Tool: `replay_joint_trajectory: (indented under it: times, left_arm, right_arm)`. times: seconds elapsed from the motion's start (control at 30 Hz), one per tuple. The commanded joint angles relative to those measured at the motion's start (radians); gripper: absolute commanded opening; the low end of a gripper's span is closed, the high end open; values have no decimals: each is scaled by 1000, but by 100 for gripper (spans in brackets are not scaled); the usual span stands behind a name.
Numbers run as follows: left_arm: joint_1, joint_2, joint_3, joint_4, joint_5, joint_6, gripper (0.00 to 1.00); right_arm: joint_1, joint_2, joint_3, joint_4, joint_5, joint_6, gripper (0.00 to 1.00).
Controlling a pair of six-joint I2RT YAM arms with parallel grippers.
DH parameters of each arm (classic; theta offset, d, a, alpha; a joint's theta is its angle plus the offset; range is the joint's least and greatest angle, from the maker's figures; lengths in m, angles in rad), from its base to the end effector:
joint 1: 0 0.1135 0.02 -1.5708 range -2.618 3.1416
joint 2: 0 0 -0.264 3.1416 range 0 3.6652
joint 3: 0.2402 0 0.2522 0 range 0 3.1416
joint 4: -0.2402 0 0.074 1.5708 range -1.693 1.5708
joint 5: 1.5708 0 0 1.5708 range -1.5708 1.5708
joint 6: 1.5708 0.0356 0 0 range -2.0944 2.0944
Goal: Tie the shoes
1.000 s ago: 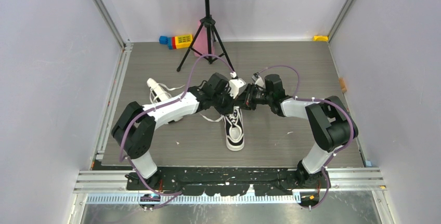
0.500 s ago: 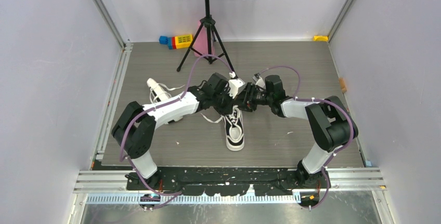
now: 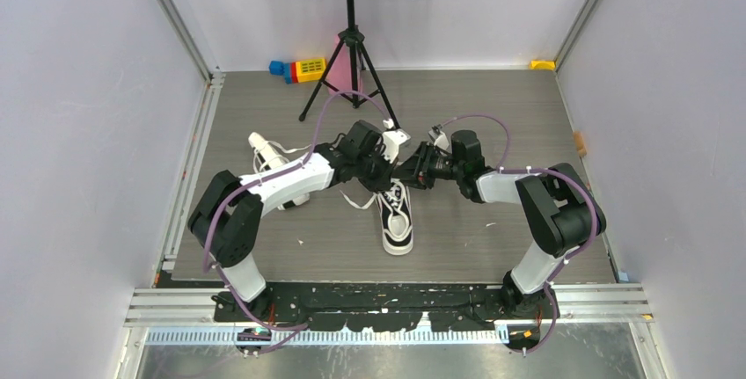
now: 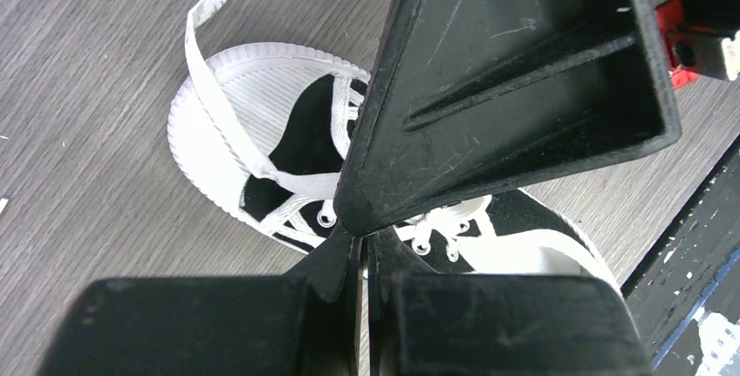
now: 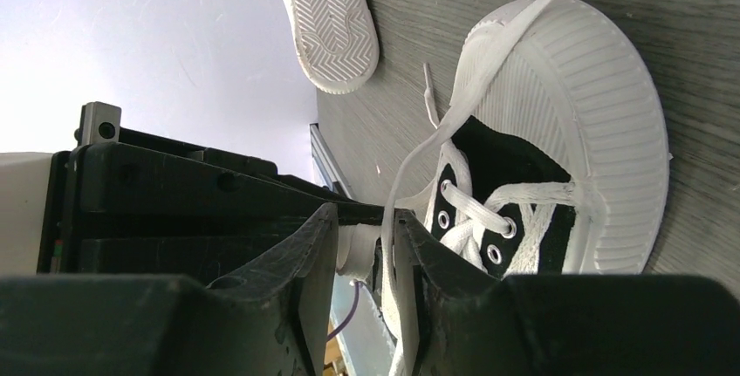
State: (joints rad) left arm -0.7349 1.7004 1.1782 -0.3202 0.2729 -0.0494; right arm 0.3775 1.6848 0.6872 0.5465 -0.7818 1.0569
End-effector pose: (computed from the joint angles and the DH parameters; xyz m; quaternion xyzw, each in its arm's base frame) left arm 0.2669 -0.2542 0.2243 0.3568 0.8556 -0.2523 0.2775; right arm 0.2907 0.1422 0.1592 0.0703 0.8061 0.5660 0.1578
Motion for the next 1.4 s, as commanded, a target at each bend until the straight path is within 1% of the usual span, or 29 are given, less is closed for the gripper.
replay_joint_trajectory:
  times: [0.0, 0.03, 0.23, 0.37, 0.47, 0.5, 0.7, 0.83, 0.97, 1.07, 1.1, 1.17, 1.27, 1.37]
  left_arm:
    - [17, 10, 38, 80, 8, -7, 0]
    - [18, 12, 38, 82, 12, -9, 0]
    - [19, 13, 28, 122, 79, -18, 0]
    - [18, 19, 28, 128, 118, -17, 0]
    - [19, 26, 29, 127, 127, -16, 0]
    - [17, 28, 29, 128, 130, -17, 0]
    - [17, 35, 39, 135, 126, -27, 0]
    - [15, 41, 48, 135, 122, -30, 0]
    - [15, 46, 52, 136, 117, -32, 0]
    - [14, 39, 51, 133, 103, -30, 0]
    - [14, 33, 48, 130, 95, -28, 2]
    - [15, 9, 38, 116, 79, -25, 11]
    - [14, -49, 6, 102, 44, -26, 24]
    - [15, -120, -39, 91, -6, -33, 40]
  right_arm:
    - [18, 2, -6, 51, -98, 15, 38]
    - [18, 3, -5, 51, -100, 15, 39]
    - [18, 18, -4, 55, -100, 19, 40]
    - [18, 30, -2, 96, -105, 50, 40]
    - [20, 38, 4, 111, -106, 67, 37]
    - [20, 41, 6, 119, -106, 74, 35]
    - [22, 50, 8, 146, -109, 103, 31]
    - [22, 56, 8, 155, -108, 111, 27]
    - [23, 60, 8, 170, -110, 123, 19]
    - [23, 60, 8, 169, -111, 126, 8]
    - [23, 60, 9, 168, -111, 125, 6]
    - [22, 58, 9, 165, -107, 121, 1]
    - [21, 49, 13, 143, -97, 98, 0]
    - [21, 29, 27, 81, -88, 41, 0]
